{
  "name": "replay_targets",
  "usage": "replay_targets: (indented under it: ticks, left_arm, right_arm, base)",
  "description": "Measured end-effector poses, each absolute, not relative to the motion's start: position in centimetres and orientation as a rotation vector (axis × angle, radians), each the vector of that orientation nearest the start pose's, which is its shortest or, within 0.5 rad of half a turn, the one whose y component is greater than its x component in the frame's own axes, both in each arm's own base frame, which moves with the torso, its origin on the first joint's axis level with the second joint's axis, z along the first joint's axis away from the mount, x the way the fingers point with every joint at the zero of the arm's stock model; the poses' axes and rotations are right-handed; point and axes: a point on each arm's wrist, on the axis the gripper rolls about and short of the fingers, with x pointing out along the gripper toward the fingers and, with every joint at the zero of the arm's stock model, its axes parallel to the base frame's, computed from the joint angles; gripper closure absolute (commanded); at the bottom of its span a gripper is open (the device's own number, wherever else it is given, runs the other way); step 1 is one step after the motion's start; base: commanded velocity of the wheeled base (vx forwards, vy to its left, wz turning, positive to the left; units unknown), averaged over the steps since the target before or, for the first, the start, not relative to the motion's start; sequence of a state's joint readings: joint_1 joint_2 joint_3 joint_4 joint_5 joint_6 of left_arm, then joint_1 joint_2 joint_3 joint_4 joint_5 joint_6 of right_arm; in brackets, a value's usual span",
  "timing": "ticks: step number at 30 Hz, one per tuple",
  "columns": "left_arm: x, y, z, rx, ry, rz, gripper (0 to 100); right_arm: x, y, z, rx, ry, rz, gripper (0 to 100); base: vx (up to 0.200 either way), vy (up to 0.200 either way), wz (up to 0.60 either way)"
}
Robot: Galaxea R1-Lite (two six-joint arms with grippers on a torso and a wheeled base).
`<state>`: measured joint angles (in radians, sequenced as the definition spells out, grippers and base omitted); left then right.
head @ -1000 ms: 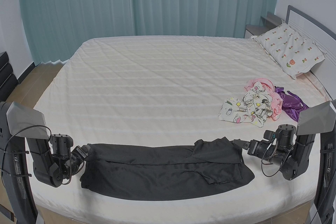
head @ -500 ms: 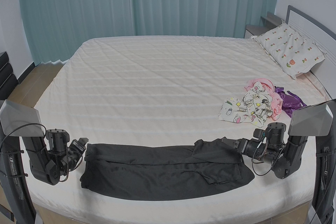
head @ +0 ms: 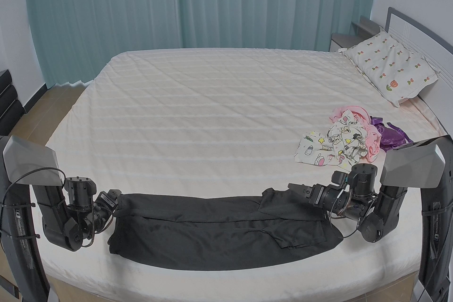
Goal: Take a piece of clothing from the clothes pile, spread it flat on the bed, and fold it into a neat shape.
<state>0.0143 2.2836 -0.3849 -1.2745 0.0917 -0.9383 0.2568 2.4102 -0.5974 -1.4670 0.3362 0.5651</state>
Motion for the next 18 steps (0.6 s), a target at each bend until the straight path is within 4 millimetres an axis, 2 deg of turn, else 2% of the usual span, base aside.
replay_targets:
  ticks: [8, 14, 18]
  left_arm:
    - [29.5, 0.5, -2.6, -0.880, 0.538, 0.388, 0]
    - [29.4, 0.5, -2.8, -0.879, 0.546, 0.391, 0]
    - [29.4, 0.5, -2.9, -0.878, 0.549, 0.392, 0]
  right_arm:
    - [34.1, 10.4, -4.5, 0.559, 0.552, 0.469, 0]
    - [34.0, 10.0, -6.5, 0.551, 0.587, 0.391, 0]
    - [33.8, 9.7, -7.0, 0.550, 0.594, 0.365, 0]
  base:
    - [0.000, 0.000, 0.00]
    - [0.000, 0.000, 0.00]
    - [0.000, 0.000, 0.00]
